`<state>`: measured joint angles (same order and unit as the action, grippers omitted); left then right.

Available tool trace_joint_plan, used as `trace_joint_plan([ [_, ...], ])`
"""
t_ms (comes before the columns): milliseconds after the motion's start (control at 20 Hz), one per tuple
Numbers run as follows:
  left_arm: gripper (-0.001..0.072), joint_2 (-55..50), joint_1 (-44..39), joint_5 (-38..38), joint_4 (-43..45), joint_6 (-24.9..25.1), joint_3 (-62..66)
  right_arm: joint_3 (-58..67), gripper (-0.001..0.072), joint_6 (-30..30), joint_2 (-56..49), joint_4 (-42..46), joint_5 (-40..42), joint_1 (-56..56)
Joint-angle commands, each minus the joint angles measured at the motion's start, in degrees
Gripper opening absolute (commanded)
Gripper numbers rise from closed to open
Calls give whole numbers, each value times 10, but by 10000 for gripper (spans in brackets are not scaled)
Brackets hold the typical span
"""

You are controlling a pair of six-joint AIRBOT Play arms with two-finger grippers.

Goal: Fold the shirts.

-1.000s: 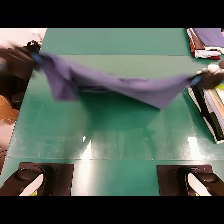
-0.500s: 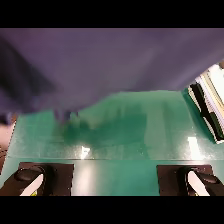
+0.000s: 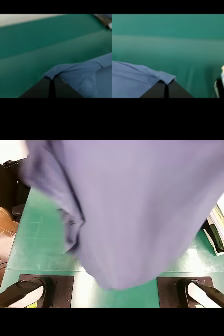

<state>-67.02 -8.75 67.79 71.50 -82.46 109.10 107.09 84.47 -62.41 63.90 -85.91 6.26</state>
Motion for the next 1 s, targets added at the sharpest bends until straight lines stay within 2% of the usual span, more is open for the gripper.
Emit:
trace_joint_plan([
  [0, 25, -151, 0, 32, 1, 10, -47, -90, 14, 4, -100, 43, 9, -50],
  [200, 26, -302, 0, -21, 1, 25, -47, -150, 13, 1, -229, 57, 95, -81],
  [300, 26, -340, 0, -63, 0, 25, -47, -142, 14, 0, -279, 57, 126, -88],
  [450, 29, -360, 1, -89, 3, 25, -47, -101, 15, 0, -337, 56, 124, -92],
  [500, 280, -360, 0, -93, 3, 25, -46, -86, 15, 0, -348, 52, 124, -93],
  [550, 581, -359, 1, -94, 3, 18, -45, -71, 17, 0, -357, 46, 126, -93],
  [600, 625, -359, 2, -87, 3, 18, -42, -55, 114, 0, -362, 46, 124, -93],
  [650, 624, -358, 4, -71, 3, 18, -36, -41, 387, 0, -363, 46, 123, -92],
  [700, 624, -355, 10, -48, 2, 18, -28, -26, 485, 0, -363, 47, 111, -91],
  [850, 623, -332, 41, 77, 1, 18, 1, 16, 481, -1, -358, 47, 16, -75],
  [950, 623, -302, 65, 130, 1, 18, -3, -9, 476, -21, -329, 48, -10, -63],
])
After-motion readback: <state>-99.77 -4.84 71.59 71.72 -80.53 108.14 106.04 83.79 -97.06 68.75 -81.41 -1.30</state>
